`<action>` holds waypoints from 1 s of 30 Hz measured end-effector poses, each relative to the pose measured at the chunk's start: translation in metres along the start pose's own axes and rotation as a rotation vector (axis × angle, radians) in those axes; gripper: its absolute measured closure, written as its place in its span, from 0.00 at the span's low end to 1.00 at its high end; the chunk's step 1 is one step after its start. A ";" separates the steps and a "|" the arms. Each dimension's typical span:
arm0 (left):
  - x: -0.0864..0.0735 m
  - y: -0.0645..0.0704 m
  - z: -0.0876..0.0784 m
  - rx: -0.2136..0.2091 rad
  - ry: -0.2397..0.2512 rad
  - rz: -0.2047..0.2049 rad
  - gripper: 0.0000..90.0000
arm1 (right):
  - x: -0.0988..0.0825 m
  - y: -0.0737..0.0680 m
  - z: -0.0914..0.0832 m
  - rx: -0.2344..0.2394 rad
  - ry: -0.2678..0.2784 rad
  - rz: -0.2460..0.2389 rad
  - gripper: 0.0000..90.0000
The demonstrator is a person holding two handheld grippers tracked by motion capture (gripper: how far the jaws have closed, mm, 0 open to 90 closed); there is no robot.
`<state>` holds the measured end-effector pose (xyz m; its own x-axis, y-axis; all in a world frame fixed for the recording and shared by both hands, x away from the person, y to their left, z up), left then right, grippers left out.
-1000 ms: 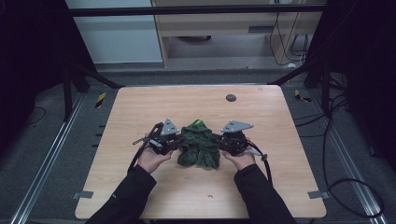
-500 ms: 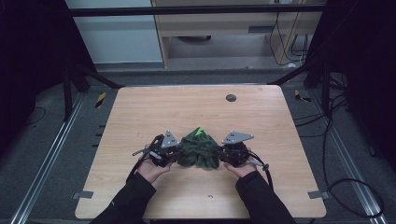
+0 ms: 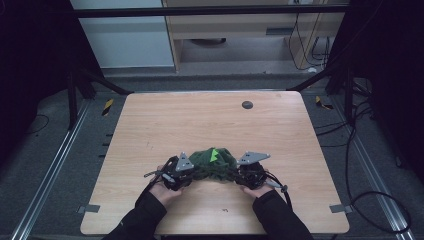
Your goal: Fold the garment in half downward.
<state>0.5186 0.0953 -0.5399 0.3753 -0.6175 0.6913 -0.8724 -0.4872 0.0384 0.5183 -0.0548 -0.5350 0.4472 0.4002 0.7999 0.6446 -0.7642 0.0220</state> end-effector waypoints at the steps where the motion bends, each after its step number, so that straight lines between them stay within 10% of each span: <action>1: 0.000 0.001 0.000 -0.001 0.003 -0.002 0.90 | -0.002 0.000 0.000 -0.002 -0.005 0.001 0.92; 30: -0.015 0.006 -0.032 -0.010 0.045 -0.056 0.81 | -0.011 -0.006 -0.022 0.020 -0.010 0.024 0.84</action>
<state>0.4976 0.1220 -0.5271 0.4093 -0.5613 0.7193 -0.8536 -0.5141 0.0846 0.4955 -0.0655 -0.5308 0.4691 0.3868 0.7939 0.6458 -0.7634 -0.0097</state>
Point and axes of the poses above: each handheld gripper's, and its own axes: z roughly forward along the jaws, x roughly out of its top, y roughly to its right, the point moved 10 cm from there along z, roughly forward along the jaws, and after that the axes turned 11 degrees about -x, right-handed, at the moved point
